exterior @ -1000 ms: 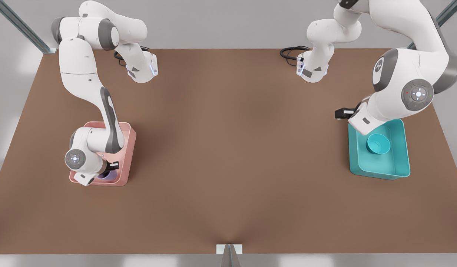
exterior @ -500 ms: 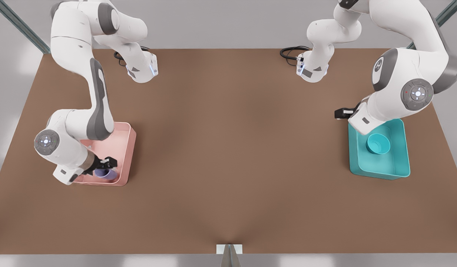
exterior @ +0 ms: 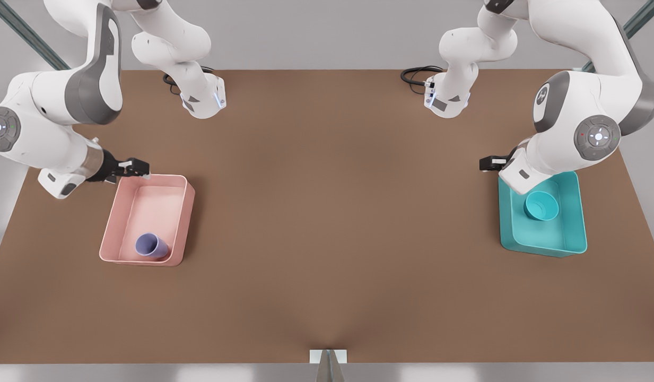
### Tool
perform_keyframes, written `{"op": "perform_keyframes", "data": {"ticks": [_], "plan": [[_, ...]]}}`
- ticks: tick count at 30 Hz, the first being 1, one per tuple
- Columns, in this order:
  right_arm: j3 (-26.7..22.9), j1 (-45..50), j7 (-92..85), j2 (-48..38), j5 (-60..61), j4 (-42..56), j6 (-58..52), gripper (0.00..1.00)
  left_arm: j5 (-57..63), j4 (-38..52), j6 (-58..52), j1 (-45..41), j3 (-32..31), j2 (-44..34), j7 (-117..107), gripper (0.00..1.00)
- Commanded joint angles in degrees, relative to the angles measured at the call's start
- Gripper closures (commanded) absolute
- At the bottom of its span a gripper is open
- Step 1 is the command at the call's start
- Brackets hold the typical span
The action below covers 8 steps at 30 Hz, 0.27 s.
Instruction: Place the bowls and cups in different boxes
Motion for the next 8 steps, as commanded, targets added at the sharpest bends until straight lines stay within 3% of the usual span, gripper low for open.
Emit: {"op": "perform_keyframes", "data": {"ticks": [1, 8], "plan": [[-0.1, -0.1, 7.9, -0.7, 0.1, -0.9, -1.2, 0.0, 0.0, 0.1, 0.0, -0.1, -0.1, -0.1, -0.1, 0.0], [-0.6, -1.6, 7.8, -1.7, -2.3, -1.3, -1.4, 0.0, 0.0, 0.1, 0.0, 0.2, 0.0, -0.1, -0.2, 0.0]]}}
